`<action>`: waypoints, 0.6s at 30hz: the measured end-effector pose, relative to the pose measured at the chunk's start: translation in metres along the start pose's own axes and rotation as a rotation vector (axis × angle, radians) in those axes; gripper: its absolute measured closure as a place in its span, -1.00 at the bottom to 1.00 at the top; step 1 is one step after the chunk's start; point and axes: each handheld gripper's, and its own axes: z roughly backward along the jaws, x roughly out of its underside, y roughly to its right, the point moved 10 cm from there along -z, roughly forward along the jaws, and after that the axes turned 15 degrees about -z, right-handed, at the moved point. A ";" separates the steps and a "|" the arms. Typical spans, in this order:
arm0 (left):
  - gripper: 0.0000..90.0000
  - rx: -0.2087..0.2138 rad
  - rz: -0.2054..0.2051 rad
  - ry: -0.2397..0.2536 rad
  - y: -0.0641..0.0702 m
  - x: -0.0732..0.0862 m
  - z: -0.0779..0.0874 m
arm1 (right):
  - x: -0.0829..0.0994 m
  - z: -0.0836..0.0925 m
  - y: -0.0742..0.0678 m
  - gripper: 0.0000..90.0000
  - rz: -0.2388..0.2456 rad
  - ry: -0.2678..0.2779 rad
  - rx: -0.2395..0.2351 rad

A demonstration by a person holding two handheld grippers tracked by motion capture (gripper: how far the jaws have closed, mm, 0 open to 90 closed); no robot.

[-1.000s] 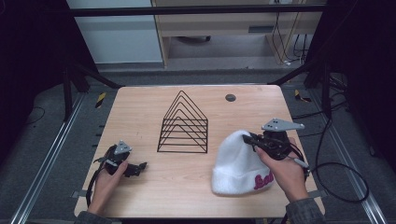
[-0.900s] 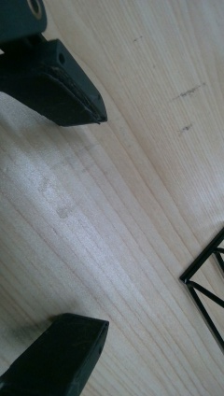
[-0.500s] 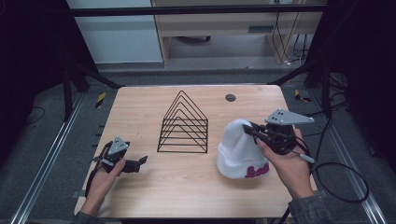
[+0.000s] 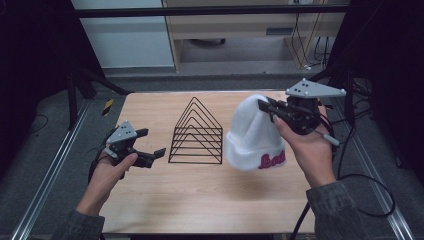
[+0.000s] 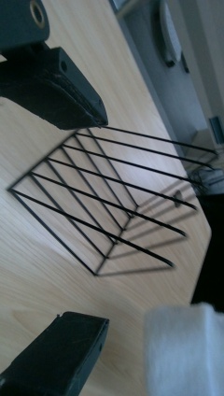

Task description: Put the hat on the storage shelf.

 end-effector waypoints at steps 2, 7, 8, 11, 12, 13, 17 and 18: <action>-0.91 0.000 -0.032 -0.007 -0.001 -0.014 0.002 | -0.013 -0.005 -0.005 0.82 0.018 -0.006 0.014; -0.90 0.037 -0.048 -0.002 -0.002 -0.037 0.002 | -0.026 -0.011 -0.010 0.82 0.022 -0.026 0.012; -0.90 0.027 -0.076 -0.017 -0.005 -0.043 0.001 | -0.032 -0.013 -0.013 0.82 0.018 -0.046 0.003; -0.89 0.029 -0.081 -0.009 -0.007 -0.049 -0.001 | -0.040 -0.014 -0.016 0.82 0.012 -0.057 0.001; -0.89 0.029 -0.081 -0.009 -0.007 -0.049 -0.001 | -0.042 -0.014 -0.016 0.82 0.018 -0.061 0.007; -0.89 0.029 -0.078 -0.005 -0.007 -0.050 -0.002 | -0.042 -0.014 -0.016 0.82 0.018 -0.061 0.007; -0.89 0.038 -0.073 0.006 -0.006 -0.054 -0.006 | -0.049 -0.019 -0.018 0.82 0.013 -0.065 -0.004; -0.89 0.038 -0.073 0.006 -0.006 -0.054 -0.006 | -0.049 -0.019 -0.018 0.82 0.013 -0.065 -0.004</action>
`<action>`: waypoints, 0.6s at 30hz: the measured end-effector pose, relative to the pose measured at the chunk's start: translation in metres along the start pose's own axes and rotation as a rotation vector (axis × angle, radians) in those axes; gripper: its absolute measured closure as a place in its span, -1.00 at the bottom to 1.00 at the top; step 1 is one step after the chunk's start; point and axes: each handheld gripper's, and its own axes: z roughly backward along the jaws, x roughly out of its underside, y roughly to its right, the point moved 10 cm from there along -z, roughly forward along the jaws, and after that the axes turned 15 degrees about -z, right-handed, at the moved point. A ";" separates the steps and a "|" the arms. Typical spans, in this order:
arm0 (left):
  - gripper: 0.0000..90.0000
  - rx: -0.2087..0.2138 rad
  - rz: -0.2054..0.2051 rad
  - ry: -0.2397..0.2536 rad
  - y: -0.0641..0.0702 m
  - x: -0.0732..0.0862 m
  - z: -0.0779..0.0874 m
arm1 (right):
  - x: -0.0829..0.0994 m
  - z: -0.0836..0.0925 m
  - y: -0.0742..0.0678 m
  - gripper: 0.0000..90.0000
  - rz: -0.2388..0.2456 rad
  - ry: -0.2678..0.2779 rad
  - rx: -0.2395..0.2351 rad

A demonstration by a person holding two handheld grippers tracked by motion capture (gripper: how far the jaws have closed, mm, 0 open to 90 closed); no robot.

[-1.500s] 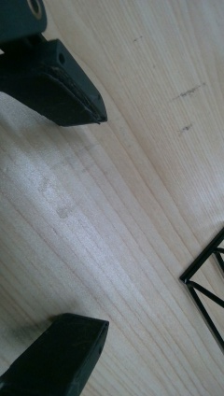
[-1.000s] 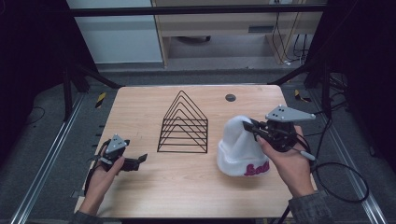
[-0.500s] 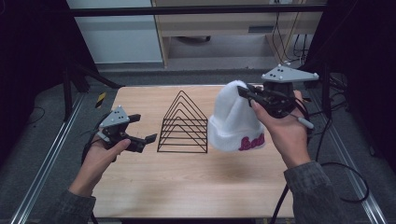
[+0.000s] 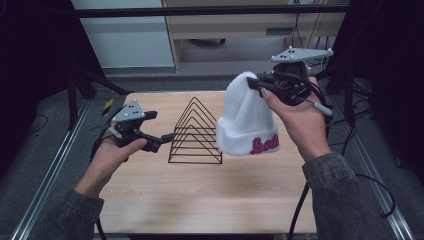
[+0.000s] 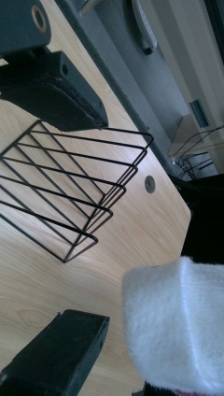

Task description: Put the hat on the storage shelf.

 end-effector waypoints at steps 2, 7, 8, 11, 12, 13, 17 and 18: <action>-0.88 0.006 -0.003 -0.001 0.001 -0.001 -0.002 | -0.003 -0.004 -0.002 0.82 0.006 0.003 -0.004; -0.86 0.017 -0.008 0.016 0.003 -0.013 -0.009 | -0.017 -0.011 -0.008 0.82 0.015 0.037 -0.017; -0.85 0.022 -0.007 0.018 0.004 -0.015 -0.011 | -0.019 -0.012 -0.008 0.82 0.016 0.044 -0.017; -0.84 0.032 -0.007 0.025 0.006 -0.018 -0.016 | -0.026 -0.015 -0.011 0.82 0.016 0.059 -0.024; -0.81 0.042 -0.017 0.014 0.008 -0.018 -0.020 | -0.031 -0.017 -0.012 0.82 0.009 0.073 -0.034; -0.81 0.042 -0.017 0.014 0.008 -0.018 -0.020 | -0.031 -0.017 -0.012 0.82 0.009 0.073 -0.034; -0.81 0.049 -0.046 -0.006 0.014 -0.017 -0.029 | -0.040 -0.022 -0.017 0.82 0.005 0.089 -0.052; -0.81 0.045 -0.045 0.000 0.015 -0.019 -0.032 | -0.044 -0.025 -0.021 0.82 0.003 0.098 -0.060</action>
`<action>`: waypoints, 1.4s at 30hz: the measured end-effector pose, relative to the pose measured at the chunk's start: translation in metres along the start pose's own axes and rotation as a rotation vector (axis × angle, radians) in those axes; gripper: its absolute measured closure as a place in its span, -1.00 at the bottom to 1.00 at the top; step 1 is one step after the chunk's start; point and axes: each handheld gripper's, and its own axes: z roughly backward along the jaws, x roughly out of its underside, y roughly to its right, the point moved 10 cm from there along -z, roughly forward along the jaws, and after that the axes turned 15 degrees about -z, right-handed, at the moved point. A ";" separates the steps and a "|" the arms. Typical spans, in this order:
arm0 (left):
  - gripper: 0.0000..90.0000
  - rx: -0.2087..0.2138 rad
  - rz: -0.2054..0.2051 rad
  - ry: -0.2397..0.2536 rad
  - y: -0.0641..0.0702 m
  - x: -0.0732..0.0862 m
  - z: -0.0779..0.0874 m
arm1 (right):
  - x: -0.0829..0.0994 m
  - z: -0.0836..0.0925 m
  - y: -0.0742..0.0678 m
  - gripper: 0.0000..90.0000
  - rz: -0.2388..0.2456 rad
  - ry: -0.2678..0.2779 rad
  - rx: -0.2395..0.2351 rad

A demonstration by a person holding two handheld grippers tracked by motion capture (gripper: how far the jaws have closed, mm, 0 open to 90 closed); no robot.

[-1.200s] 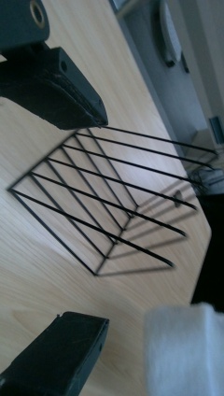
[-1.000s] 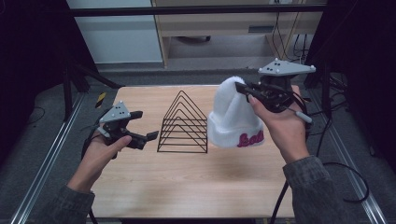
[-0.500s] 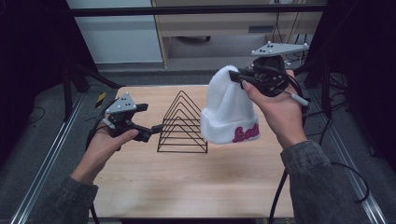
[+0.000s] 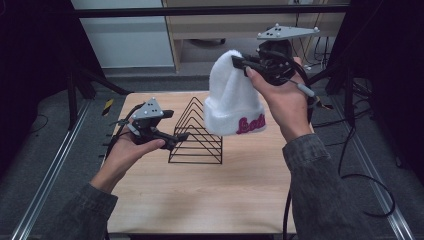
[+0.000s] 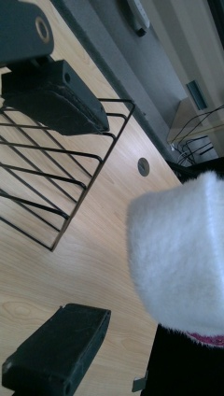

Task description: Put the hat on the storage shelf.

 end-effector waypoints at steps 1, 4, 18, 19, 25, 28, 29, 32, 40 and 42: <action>-0.80 -0.002 0.003 0.007 0.000 -0.001 -0.001 | -0.002 -0.002 -0.002 0.82 0.000 0.005 -0.002; -0.79 0.000 0.014 0.017 0.000 -0.003 -0.002 | -0.005 -0.004 -0.007 0.82 -0.002 0.012 -0.013; -0.77 0.007 0.039 0.032 -0.001 -0.006 -0.002 | -0.003 -0.017 -0.030 0.82 0.013 0.006 -0.061; -0.76 0.008 0.040 0.031 -0.001 -0.006 -0.003 | -0.003 -0.018 -0.031 0.82 0.015 0.005 -0.064; -0.76 0.015 0.043 0.037 0.000 -0.010 -0.008 | -0.003 -0.023 -0.037 0.81 0.012 0.007 -0.081; -0.80 0.019 0.042 0.042 0.001 -0.012 -0.010 | -0.003 -0.025 -0.040 0.81 0.011 0.008 -0.089; -0.80 0.021 0.043 0.044 0.001 -0.012 -0.013 | -0.002 -0.026 -0.041 0.81 0.009 0.008 -0.095; -0.84 0.011 0.060 0.034 -0.005 -0.012 -0.018 | 0.000 -0.029 -0.046 0.81 0.008 0.002 -0.109; -0.76 0.032 0.104 0.035 -0.009 -0.011 -0.034 | 0.001 -0.033 -0.063 0.81 0.023 -0.002 -0.163; -0.55 0.041 0.102 0.035 -0.008 -0.011 -0.034 | 0.002 -0.033 -0.063 0.81 0.024 -0.001 -0.166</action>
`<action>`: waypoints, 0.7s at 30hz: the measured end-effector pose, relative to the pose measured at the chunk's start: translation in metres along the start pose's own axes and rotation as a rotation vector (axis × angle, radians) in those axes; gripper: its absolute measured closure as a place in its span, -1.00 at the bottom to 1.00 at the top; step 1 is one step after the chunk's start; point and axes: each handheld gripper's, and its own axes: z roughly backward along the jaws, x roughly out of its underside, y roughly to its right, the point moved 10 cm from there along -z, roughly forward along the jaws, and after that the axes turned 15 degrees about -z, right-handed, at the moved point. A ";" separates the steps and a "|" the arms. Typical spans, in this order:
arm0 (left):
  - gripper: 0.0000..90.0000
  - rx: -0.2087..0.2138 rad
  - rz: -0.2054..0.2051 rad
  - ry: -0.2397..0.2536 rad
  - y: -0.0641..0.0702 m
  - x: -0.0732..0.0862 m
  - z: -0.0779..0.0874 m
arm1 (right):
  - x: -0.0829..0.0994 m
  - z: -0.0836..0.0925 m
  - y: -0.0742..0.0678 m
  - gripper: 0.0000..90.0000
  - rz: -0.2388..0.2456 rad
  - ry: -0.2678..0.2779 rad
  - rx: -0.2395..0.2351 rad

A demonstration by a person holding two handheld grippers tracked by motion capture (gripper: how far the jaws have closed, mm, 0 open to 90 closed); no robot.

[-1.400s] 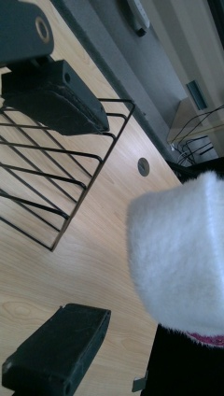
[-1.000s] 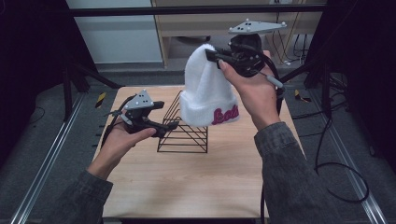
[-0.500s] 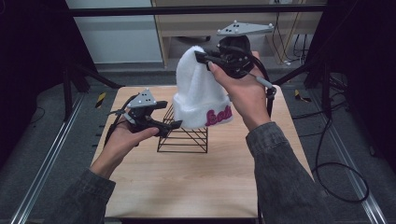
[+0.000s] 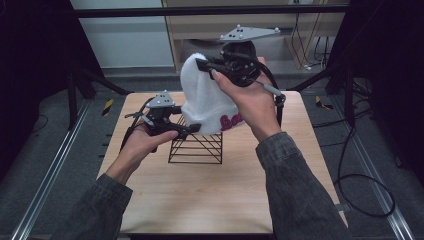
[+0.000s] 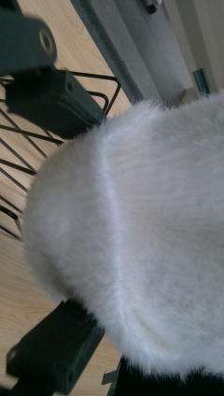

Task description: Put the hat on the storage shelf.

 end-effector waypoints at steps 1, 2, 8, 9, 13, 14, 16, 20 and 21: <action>-0.35 0.000 0.000 0.000 0.000 0.000 0.000 | 0.000 0.000 0.000 0.81 -0.004 0.000 -0.004; -0.20 0.002 -0.001 -0.002 0.000 0.000 0.000 | 0.001 0.000 0.000 0.81 -0.003 0.001 -0.004; 0.60 -0.024 -0.042 -0.008 0.000 -0.002 0.004 | 0.002 0.002 0.004 0.82 -0.002 -0.001 0.002; 0.62 -0.032 -0.045 -0.008 0.000 -0.002 0.005 | 0.002 0.002 0.005 0.81 -0.004 0.000 0.004; 0.62 -0.054 -0.049 -0.013 -0.002 -0.003 0.007 | 0.002 0.003 0.010 0.81 -0.013 0.003 0.005; 0.62 -0.063 -0.051 -0.015 -0.002 -0.003 0.009 | 0.003 0.004 0.011 0.81 -0.016 0.004 0.007; 0.62 -0.066 -0.053 -0.013 -0.003 -0.003 0.009 | 0.003 0.004 0.012 0.81 -0.017 0.005 0.007; 0.63 -0.078 -0.057 -0.017 -0.004 -0.003 0.012 | 0.004 0.005 0.016 0.81 -0.022 0.008 0.011; 0.63 -0.081 -0.057 -0.019 -0.005 -0.003 0.012 | 0.004 0.004 0.016 0.81 -0.024 0.007 0.011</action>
